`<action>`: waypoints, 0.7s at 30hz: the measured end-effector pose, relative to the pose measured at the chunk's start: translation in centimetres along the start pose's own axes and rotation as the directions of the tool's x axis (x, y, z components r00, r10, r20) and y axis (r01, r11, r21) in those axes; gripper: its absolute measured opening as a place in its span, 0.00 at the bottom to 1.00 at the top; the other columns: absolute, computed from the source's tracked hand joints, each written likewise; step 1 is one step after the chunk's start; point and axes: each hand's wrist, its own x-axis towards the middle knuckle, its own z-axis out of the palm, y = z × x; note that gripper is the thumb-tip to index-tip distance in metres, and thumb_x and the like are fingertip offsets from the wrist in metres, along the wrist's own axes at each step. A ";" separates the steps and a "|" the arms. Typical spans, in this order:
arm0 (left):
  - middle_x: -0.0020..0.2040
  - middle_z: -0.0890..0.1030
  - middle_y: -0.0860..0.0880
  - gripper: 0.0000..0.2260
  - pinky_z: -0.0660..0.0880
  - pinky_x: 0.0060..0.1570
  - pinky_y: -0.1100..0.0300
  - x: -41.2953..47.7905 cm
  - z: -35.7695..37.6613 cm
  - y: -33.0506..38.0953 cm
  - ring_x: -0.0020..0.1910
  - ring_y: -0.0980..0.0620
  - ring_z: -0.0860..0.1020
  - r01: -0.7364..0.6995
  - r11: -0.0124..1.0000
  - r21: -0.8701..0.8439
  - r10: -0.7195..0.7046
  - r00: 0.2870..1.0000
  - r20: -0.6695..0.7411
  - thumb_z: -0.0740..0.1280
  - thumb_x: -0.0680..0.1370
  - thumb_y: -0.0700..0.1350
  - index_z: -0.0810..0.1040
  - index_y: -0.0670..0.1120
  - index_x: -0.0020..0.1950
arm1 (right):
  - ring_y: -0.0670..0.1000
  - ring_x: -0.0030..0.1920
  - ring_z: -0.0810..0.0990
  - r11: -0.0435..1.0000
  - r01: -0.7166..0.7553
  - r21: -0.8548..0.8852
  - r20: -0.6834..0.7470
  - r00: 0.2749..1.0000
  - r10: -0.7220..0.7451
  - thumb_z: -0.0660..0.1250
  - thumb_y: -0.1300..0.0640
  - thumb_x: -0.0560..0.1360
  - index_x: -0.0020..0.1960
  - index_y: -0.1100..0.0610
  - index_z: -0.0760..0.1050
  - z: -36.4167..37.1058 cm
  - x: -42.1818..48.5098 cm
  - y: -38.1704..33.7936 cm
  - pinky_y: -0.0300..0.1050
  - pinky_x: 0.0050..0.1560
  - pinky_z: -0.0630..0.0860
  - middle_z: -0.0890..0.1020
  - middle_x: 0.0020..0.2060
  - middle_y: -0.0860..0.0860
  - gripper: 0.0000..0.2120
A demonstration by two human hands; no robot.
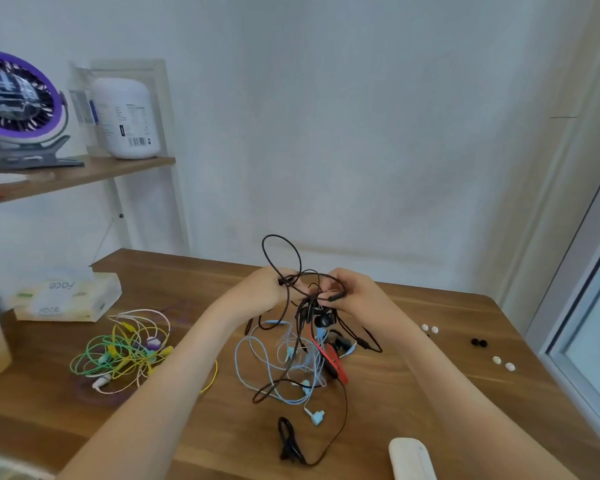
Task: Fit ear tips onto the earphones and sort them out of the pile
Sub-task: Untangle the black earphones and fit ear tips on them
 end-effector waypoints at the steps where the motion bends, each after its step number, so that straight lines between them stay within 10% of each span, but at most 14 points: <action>1: 0.29 0.79 0.55 0.07 0.74 0.40 0.64 -0.1 0.0 0.2 0.29 0.62 0.71 0.019 0.999 -0.039 -0.019 1.000 0.010 0.67 0.79 0.47 0.77 0.49 0.40 | 0.42 0.40 0.78 1.000 0.005 -0.021 0.021 1.000 -0.005 0.67 0.70 0.74 0.41 0.57 0.72 -0.2 0.0 0.1 0.33 0.43 0.71 0.77 0.36 0.49 0.09; 2: 0.48 0.71 0.54 0.09 0.72 0.34 0.60 -0.2 0.1 0.4 0.27 0.59 0.66 0.050 0.996 -0.076 -0.049 0.999 0.015 0.65 0.80 0.47 0.76 0.49 0.40 | 0.42 0.39 0.76 0.999 0.000 -0.050 0.040 0.999 0.002 0.68 0.68 0.74 0.41 0.56 0.72 -0.4 -0.2 -0.1 0.33 0.42 0.70 0.76 0.35 0.46 0.10; 3: 0.32 0.60 0.59 0.10 0.66 0.30 0.58 -0.2 0.1 0.4 0.26 0.54 0.63 0.084 0.990 -0.115 -0.085 0.996 -0.004 0.63 0.81 0.48 0.74 0.48 0.39 | 0.40 0.38 0.74 0.996 -0.003 -0.092 0.067 0.998 0.009 0.68 0.66 0.74 0.40 0.54 0.72 -0.7 -0.3 -0.2 0.32 0.41 0.69 0.75 0.35 0.43 0.09; 8: 0.21 0.66 0.52 0.16 0.57 0.24 0.64 1.3 -0.1 1.3 0.20 0.54 0.60 0.173 0.832 -0.528 -0.337 0.913 -0.231 0.57 0.82 0.47 0.68 0.45 0.34 | 0.45 0.52 0.74 0.861 -0.097 -0.499 0.238 0.940 0.244 0.68 0.40 0.72 0.39 0.46 0.76 -2.2 -0.7 0.8 0.48 0.58 0.69 0.76 0.49 0.41 0.11; 15: 0.30 0.72 0.55 0.18 0.65 0.31 0.65 0.8 0.4 2.3 0.27 0.56 0.67 -0.180 0.874 -0.452 0.136 0.982 -0.128 0.57 0.79 0.62 0.79 0.51 0.45 | 0.45 0.60 0.75 0.894 -0.142 -0.424 0.241 0.934 0.263 0.69 0.42 0.73 0.64 0.50 0.70 0.4 -0.4 1.5 0.44 0.63 0.71 0.75 0.60 0.43 0.23; 21: 0.43 0.82 0.53 0.16 0.68 0.36 0.66 0.3 -0.6 3.4 0.32 0.57 0.70 -0.345 0.737 -0.581 0.355 0.929 -0.102 0.54 0.79 0.55 0.80 0.53 0.53 | 0.44 0.54 0.79 0.934 -0.083 -0.347 0.184 0.971 0.154 0.67 0.51 0.76 0.55 0.49 0.78 2.7 -0.1 2.1 0.45 0.59 0.74 0.82 0.51 0.44 0.08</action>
